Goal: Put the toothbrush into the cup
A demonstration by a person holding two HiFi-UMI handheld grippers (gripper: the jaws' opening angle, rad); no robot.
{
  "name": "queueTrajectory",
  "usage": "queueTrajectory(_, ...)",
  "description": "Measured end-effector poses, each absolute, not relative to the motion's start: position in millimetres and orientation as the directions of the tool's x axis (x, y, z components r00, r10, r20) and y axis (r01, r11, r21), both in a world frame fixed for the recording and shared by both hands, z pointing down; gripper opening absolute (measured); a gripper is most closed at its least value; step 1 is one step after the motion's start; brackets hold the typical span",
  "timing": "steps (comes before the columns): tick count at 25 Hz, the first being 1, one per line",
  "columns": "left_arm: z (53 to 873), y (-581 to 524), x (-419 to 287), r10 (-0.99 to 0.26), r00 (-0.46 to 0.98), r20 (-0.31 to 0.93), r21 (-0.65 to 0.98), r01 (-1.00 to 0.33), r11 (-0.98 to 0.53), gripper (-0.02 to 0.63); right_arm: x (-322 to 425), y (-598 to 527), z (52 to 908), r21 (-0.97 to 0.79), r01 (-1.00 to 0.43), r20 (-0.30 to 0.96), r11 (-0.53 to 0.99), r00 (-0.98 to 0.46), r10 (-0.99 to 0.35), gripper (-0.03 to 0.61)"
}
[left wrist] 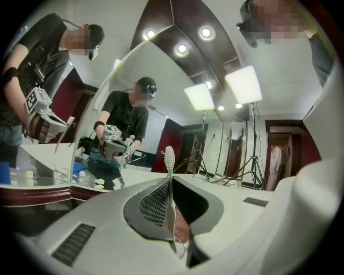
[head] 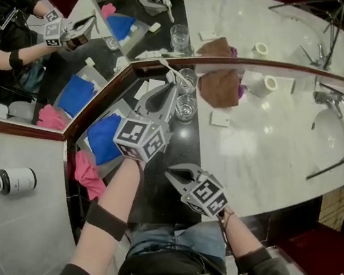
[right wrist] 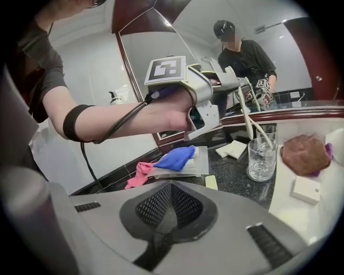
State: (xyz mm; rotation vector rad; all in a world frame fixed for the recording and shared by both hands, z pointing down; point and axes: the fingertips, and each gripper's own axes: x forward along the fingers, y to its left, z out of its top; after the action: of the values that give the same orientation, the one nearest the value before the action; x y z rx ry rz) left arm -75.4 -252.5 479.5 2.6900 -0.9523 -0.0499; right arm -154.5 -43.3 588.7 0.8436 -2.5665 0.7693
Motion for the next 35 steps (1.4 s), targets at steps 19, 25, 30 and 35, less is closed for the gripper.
queueTrajectory(19, 555.8, -263.0, -63.5, -0.638, 0.763, 0.108, 0.287, -0.638, -0.715, 0.018, -144.9, -43.0, 638.4, -0.431, -0.601, 0.456, 0.673, -0.789, -0.413, 0.02)
queueTrajectory(25, 573.1, -257.9, -66.3, -0.65, 0.741, 0.169, 0.287, -0.667, -0.687, 0.02, -141.9, -38.5, 642.2, -0.435, -0.609, 0.455, 0.663, -0.784, -0.422, 0.02)
queueTrajectory(30, 577.9, -256.0, -71.0, -0.669, 0.723, 0.174, 0.293, -0.686, -0.665, 0.02, -140.5, -34.4, 642.8, -0.437, -0.613, 0.453, 0.658, -0.782, -0.427, 0.02)
queueTrajectory(35, 578.1, -255.4, -72.2, -0.677, 0.713, 0.182, 0.292, -0.697, -0.655, 0.023, -137.8, -31.5, 641.4, -0.436, -0.613, 0.45, 0.658, -0.782, -0.431, 0.02)
